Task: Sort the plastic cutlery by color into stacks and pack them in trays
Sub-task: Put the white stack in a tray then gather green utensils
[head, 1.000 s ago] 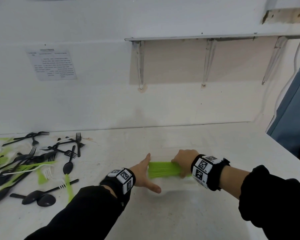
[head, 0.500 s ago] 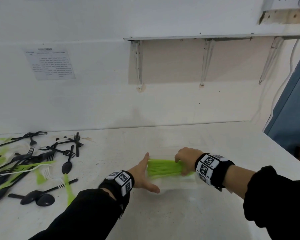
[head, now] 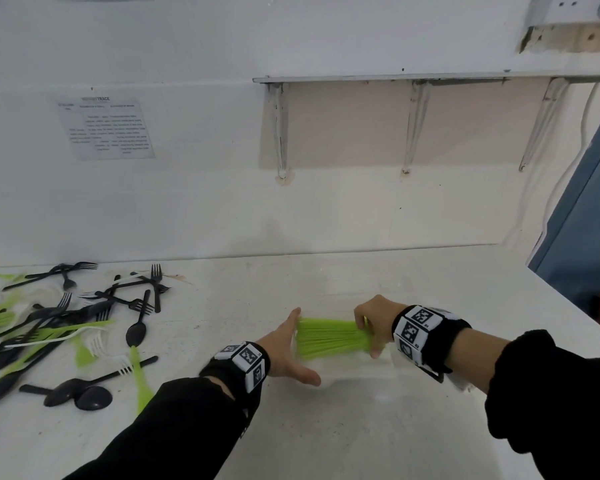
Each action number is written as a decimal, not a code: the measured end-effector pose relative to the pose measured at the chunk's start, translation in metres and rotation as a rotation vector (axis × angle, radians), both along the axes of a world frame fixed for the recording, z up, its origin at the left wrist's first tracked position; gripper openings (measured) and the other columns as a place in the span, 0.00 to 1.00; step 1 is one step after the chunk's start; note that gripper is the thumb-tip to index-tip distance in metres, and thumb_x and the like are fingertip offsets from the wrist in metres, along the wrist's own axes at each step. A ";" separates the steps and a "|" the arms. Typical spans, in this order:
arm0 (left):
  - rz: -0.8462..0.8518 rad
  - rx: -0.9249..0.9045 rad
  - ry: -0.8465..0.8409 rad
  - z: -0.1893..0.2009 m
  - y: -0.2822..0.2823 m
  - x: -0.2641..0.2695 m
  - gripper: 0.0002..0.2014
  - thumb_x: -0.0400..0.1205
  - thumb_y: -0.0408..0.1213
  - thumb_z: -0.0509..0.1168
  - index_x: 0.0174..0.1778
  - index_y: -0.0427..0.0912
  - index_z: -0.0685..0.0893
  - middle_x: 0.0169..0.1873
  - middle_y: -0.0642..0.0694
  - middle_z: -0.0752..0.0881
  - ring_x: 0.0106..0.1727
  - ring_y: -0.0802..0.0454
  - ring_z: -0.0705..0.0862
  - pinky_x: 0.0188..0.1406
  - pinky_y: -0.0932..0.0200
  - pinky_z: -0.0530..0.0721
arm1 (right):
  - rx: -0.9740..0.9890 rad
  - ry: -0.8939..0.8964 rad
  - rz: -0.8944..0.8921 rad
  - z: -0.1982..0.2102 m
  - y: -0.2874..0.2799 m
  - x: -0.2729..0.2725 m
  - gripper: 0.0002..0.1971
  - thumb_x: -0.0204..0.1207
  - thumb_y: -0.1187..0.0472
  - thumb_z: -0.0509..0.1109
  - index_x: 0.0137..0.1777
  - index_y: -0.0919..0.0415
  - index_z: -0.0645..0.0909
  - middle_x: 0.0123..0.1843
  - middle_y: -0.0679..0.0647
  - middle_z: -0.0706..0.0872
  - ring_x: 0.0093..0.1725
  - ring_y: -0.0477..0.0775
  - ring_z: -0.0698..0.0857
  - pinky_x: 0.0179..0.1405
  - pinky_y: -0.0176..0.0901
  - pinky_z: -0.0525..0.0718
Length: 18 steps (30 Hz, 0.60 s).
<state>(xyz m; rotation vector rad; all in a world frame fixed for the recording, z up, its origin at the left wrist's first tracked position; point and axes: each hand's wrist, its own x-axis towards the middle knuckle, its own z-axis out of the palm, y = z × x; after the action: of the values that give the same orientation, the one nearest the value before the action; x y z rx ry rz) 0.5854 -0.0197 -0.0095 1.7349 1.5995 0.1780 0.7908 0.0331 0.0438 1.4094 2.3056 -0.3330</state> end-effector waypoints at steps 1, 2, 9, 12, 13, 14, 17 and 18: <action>0.001 0.001 -0.002 -0.001 0.000 0.000 0.66 0.64 0.50 0.80 0.81 0.52 0.32 0.82 0.47 0.58 0.80 0.50 0.62 0.77 0.59 0.61 | 0.003 -0.018 -0.003 0.000 0.001 0.001 0.21 0.66 0.61 0.80 0.51 0.56 0.70 0.49 0.54 0.77 0.49 0.48 0.71 0.41 0.35 0.69; 0.001 0.001 -0.003 -0.002 0.001 0.000 0.66 0.64 0.51 0.80 0.81 0.52 0.32 0.81 0.47 0.58 0.80 0.51 0.63 0.77 0.59 0.61 | 0.024 -0.023 -0.005 -0.001 0.000 0.001 0.22 0.66 0.61 0.80 0.55 0.57 0.72 0.52 0.56 0.76 0.50 0.49 0.71 0.44 0.36 0.70; -0.003 0.004 -0.013 -0.007 0.004 -0.003 0.67 0.62 0.52 0.80 0.81 0.53 0.32 0.81 0.49 0.59 0.79 0.51 0.64 0.78 0.58 0.61 | 0.069 -0.112 -0.038 -0.002 0.003 -0.004 0.17 0.69 0.57 0.78 0.51 0.59 0.74 0.55 0.60 0.82 0.54 0.53 0.79 0.53 0.40 0.79; -0.006 0.008 -0.011 -0.009 0.005 -0.004 0.70 0.58 0.56 0.81 0.80 0.55 0.31 0.81 0.50 0.60 0.78 0.52 0.65 0.79 0.54 0.63 | 0.064 -0.143 -0.060 -0.005 0.004 -0.005 0.25 0.70 0.53 0.77 0.62 0.67 0.78 0.58 0.60 0.83 0.58 0.56 0.81 0.57 0.43 0.80; -0.009 0.010 -0.011 -0.009 0.006 -0.004 0.71 0.56 0.57 0.81 0.80 0.55 0.31 0.80 0.50 0.61 0.78 0.52 0.66 0.78 0.53 0.63 | 0.064 -0.130 -0.075 -0.006 0.005 -0.005 0.27 0.70 0.52 0.76 0.64 0.68 0.77 0.60 0.60 0.83 0.60 0.57 0.82 0.57 0.43 0.80; -0.010 0.011 -0.011 -0.008 0.005 -0.004 0.72 0.54 0.58 0.80 0.80 0.55 0.31 0.80 0.51 0.61 0.78 0.52 0.65 0.78 0.53 0.63 | 0.070 -0.120 -0.081 -0.005 0.005 -0.006 0.27 0.70 0.52 0.77 0.64 0.68 0.77 0.62 0.59 0.83 0.62 0.58 0.82 0.57 0.43 0.80; -0.015 0.019 -0.013 -0.008 0.005 -0.004 0.73 0.52 0.60 0.79 0.80 0.54 0.32 0.82 0.51 0.58 0.79 0.53 0.63 0.79 0.55 0.61 | 0.085 -0.114 -0.066 -0.006 0.007 -0.007 0.26 0.69 0.54 0.78 0.63 0.67 0.79 0.61 0.59 0.84 0.64 0.58 0.82 0.58 0.44 0.82; -0.015 0.018 -0.016 -0.009 0.005 -0.004 0.72 0.55 0.58 0.80 0.81 0.53 0.31 0.82 0.51 0.57 0.80 0.53 0.62 0.79 0.56 0.61 | 0.087 -0.115 -0.054 -0.006 0.007 -0.007 0.25 0.68 0.55 0.78 0.63 0.67 0.80 0.59 0.58 0.84 0.64 0.58 0.82 0.58 0.43 0.82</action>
<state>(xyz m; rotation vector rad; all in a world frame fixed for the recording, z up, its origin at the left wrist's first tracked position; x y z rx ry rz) 0.5818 -0.0143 -0.0182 1.7543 1.5772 0.1992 0.7841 0.0401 0.0379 1.4941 2.2163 -0.1641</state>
